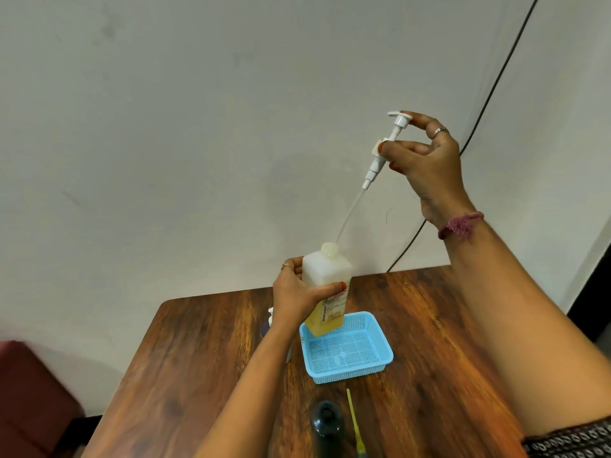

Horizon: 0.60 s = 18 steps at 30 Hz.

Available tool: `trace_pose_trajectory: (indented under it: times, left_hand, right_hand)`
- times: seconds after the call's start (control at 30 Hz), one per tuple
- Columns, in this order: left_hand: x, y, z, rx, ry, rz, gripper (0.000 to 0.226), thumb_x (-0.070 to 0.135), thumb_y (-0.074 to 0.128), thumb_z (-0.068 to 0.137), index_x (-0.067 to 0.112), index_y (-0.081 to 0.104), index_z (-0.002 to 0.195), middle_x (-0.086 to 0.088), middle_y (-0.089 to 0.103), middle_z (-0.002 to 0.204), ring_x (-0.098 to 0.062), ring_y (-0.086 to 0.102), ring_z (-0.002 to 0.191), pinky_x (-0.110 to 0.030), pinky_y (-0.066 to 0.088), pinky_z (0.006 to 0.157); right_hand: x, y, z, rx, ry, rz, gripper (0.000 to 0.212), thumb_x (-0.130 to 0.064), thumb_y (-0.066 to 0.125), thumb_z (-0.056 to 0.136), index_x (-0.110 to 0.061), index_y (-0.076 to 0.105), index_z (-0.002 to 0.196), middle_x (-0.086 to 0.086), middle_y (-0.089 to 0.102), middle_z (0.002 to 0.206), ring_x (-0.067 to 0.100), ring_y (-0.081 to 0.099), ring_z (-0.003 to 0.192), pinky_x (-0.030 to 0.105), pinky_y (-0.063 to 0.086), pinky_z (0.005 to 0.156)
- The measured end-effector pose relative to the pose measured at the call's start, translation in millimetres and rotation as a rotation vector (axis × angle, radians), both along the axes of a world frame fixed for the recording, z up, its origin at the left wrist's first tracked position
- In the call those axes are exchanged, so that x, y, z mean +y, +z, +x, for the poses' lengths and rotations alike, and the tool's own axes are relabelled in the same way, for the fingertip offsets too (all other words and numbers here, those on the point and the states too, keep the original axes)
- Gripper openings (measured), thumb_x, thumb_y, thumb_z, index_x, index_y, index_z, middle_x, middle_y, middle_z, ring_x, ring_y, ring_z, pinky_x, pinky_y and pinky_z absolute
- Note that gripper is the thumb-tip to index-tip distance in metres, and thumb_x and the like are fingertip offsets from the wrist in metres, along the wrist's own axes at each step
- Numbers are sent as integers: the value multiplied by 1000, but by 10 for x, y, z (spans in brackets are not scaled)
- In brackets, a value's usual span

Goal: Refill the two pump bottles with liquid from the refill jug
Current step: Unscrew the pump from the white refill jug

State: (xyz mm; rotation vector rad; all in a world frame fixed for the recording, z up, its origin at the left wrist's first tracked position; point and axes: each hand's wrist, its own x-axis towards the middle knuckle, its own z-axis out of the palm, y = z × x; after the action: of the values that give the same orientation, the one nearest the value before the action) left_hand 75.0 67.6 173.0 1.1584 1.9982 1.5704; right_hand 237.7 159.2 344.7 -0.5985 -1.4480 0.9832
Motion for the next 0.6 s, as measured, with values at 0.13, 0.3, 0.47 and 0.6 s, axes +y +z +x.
trace_pose_trajectory:
  times: [0.13,0.3,0.47,0.6]
  left_hand:
    - [1,-15,13,-15,-12,-11,86,36,92,50,17,49,123,-1,60,119,-17,59,105,-39,55,87]
    - [9,-37,81,-36,-23,-7,86,35,92,51,17,49,124,0,59,120,-17,58,107,-40,55,88]
    - [54,-88,170,-61,-53,-9,86,35,92,50,19,50,122,1,60,118,-16,59,105,-38,56,87]
    - [117,-135,267,-51,-74,-27,87,39,92,48,22,49,121,4,60,116,-15,60,103,-38,57,85]
  right_hand:
    - [-24,-10,-12,-20,20,17,48,-15,75,75,-23,58,119,5,73,84,9,70,85,34,55,87]
    - [34,-68,87,-12,-24,-20,48,-15,75,75,-24,59,119,1,73,83,8,70,83,36,55,88]
    - [65,-98,199,10,-25,-21,48,-15,76,74,-23,59,119,0,73,83,9,70,84,32,55,84]
    - [120,-165,329,13,-41,-51,47,-14,75,75,-23,59,117,1,72,85,10,70,84,28,56,79]
